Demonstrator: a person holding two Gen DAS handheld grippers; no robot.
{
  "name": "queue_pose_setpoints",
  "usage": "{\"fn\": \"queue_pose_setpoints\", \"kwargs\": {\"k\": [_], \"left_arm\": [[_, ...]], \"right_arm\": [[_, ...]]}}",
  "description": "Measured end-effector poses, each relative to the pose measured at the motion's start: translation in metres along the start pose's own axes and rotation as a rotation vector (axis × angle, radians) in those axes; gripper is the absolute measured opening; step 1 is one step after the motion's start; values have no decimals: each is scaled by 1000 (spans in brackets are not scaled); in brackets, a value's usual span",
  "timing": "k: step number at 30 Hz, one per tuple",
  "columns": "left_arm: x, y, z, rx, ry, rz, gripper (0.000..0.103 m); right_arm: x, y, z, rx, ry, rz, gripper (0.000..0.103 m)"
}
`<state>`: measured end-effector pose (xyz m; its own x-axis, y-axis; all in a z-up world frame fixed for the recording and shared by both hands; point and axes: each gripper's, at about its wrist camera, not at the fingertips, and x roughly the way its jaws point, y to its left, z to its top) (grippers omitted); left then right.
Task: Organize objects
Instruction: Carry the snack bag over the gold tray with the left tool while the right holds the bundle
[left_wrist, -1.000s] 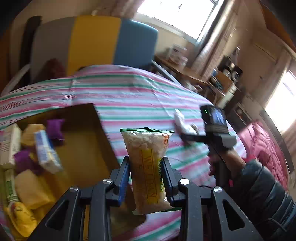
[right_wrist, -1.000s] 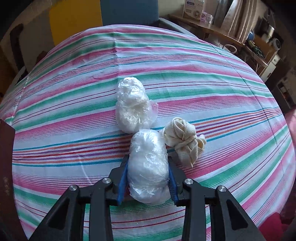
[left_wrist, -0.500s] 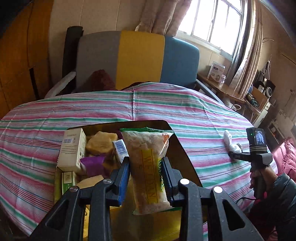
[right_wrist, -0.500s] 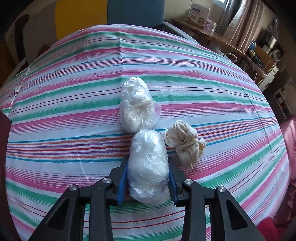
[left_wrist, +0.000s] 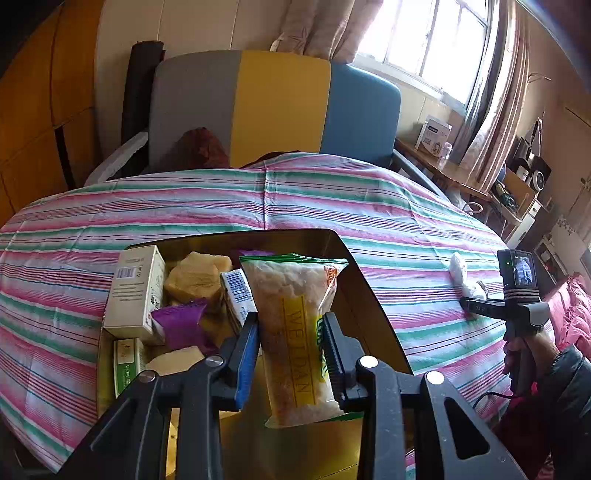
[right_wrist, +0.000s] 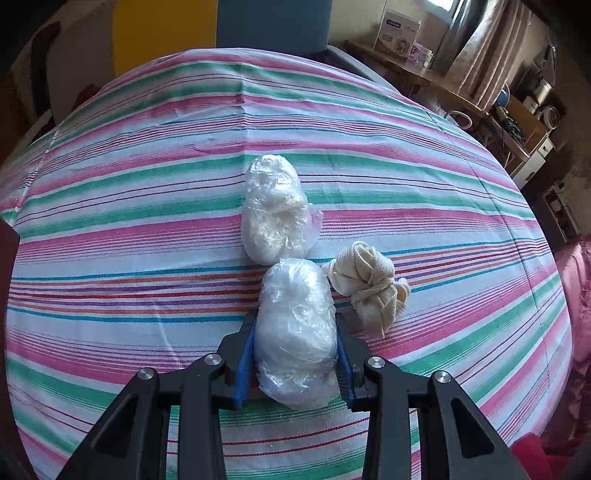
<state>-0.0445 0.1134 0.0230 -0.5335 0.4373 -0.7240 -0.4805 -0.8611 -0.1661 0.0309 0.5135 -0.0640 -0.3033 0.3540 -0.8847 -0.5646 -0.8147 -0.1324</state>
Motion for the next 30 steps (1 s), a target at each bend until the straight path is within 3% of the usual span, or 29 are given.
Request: {"fn": "queue_pose_setpoints", "kwargs": {"k": [18,30], "left_arm": [[61,4,24,-72,135,-95,33],[142,-6,55,-31,228,-36,37]], "right_arm": [[2,2,2,-26,4,-9,37],[2,2,2,-27,3,-10,37]]}}
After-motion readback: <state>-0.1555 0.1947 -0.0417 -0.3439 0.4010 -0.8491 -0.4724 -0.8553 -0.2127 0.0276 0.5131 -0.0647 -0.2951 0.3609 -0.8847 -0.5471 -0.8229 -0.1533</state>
